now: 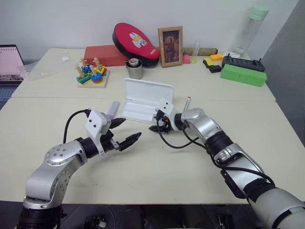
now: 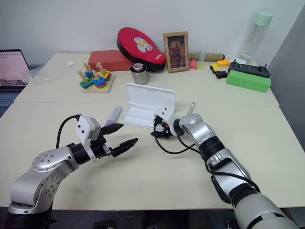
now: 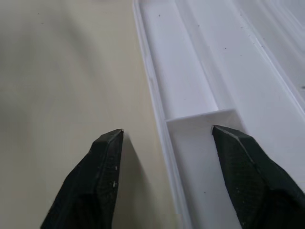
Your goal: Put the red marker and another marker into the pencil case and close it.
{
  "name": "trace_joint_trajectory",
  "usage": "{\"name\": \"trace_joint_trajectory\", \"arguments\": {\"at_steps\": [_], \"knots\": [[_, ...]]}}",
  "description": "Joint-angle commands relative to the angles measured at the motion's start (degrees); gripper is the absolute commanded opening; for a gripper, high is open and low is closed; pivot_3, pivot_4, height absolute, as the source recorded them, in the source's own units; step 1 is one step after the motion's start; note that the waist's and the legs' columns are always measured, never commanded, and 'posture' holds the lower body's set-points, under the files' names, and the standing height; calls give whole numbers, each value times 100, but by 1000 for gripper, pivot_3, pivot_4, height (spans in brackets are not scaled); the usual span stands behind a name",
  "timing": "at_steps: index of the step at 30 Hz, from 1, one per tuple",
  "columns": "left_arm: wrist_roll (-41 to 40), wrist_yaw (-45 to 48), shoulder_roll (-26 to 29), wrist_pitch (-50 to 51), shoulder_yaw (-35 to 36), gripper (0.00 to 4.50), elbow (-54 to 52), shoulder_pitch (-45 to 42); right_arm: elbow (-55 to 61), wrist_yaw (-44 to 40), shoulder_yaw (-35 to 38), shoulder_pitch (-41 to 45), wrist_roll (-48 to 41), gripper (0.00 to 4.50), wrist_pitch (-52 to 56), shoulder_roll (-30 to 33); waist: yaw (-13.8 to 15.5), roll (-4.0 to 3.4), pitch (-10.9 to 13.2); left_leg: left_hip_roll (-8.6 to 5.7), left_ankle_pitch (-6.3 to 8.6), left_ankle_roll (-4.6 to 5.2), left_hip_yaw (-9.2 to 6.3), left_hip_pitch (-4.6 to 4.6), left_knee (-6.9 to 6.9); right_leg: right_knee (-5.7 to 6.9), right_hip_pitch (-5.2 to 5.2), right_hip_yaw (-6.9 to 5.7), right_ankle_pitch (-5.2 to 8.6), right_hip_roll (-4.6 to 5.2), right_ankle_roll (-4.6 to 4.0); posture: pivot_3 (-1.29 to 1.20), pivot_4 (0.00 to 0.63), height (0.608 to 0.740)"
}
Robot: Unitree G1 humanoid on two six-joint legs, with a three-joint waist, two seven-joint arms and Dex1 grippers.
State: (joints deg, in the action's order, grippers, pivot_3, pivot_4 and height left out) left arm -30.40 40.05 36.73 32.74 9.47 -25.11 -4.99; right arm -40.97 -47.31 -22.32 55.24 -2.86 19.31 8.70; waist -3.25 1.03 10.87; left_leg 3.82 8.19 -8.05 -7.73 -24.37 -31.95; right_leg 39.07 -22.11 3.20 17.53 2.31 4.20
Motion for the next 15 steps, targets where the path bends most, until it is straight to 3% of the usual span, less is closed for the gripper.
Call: {"name": "trace_joint_trajectory", "arguments": {"at_steps": [1, 9, 15], "knots": [[-104, -37, -16, -57, 155, 4500, -135, -39, -43, -5, 141, 56, 125, 1993, -146, -37, 0, 0, 0, 0, 0, 0, 0, 0, 0, 0, 0, 0, 0, 0, 0, 0, 150, 740], [-102, -20, 13, -89, 182, 4500, -12, -65, 424, -219, 264, -155, 152, 16, -140, 61, 1, 0, 0, 0, 0, 0, 0, 0, 0, 0, 0, 0, 0, 0, 0, 0, 150, 740], [-95, 72, 56, -145, 159, 4500, 103, -36, 1415, -678, 254, -494, -2, 5, -338, 279, 9, 0, 0, 0, 0, 0, 0, -1, 0, -1, 0, 0, 0, 0, 0, 0, 150, 740]]}}
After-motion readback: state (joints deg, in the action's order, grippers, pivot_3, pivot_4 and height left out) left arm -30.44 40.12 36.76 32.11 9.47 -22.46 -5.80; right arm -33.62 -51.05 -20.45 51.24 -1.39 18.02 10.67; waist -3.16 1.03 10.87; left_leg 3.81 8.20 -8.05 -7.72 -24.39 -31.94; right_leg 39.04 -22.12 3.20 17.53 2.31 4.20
